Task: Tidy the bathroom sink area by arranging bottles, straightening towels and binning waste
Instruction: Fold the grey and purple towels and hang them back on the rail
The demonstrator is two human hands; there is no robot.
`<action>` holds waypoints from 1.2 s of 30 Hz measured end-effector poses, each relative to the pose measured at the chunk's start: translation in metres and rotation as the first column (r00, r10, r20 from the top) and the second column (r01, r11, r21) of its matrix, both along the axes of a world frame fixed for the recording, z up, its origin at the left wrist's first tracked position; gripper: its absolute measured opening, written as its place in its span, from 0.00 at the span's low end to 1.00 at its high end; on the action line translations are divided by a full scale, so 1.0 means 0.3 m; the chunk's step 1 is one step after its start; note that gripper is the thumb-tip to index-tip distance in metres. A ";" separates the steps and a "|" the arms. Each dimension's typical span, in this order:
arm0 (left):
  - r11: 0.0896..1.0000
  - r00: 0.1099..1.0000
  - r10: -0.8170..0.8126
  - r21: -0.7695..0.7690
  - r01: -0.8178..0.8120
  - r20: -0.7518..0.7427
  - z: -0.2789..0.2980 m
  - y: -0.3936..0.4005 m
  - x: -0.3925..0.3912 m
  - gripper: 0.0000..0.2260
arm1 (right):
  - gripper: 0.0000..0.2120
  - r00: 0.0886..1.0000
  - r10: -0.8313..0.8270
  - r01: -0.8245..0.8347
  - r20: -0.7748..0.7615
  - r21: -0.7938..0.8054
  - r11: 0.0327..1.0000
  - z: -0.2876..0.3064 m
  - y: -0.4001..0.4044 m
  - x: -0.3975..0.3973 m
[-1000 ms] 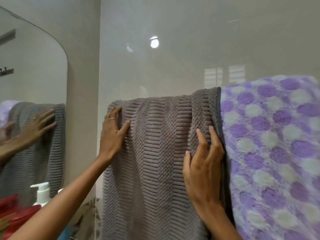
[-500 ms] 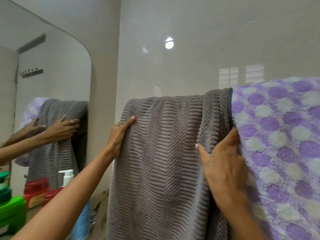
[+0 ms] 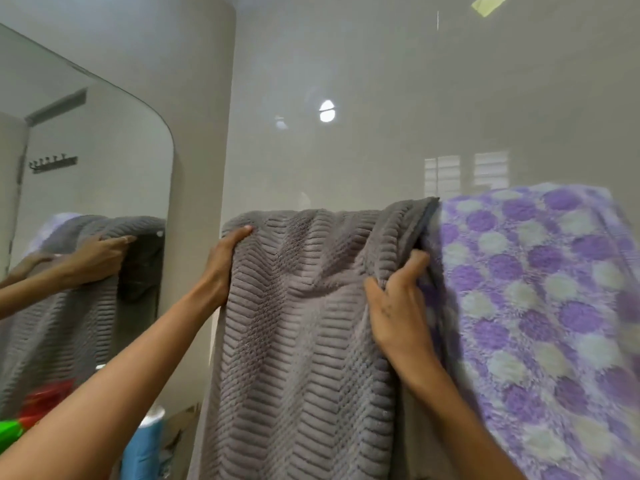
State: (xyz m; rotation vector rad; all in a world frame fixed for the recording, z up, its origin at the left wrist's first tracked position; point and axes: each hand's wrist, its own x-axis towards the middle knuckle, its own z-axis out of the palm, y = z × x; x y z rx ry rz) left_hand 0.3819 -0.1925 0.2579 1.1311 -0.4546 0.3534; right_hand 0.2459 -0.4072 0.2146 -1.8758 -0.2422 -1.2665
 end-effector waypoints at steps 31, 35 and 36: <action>0.269 0.816 0.572 0.921 -0.283 0.084 0.399 -0.067 0.166 0.32 | 0.13 0.609 -0.454 -0.109 -0.650 -0.636 0.764 0.597 -0.176 0.177; 0.232 0.864 0.502 0.958 -0.168 0.030 0.381 -0.070 0.142 0.25 | 0.14 0.733 -0.268 -0.175 -0.626 -0.554 0.814 0.577 -0.189 0.207; 0.213 0.877 0.479 0.967 -0.143 0.025 0.372 -0.075 0.130 0.22 | 0.14 0.788 -0.285 -0.140 -0.546 -0.609 0.780 0.574 -0.189 0.219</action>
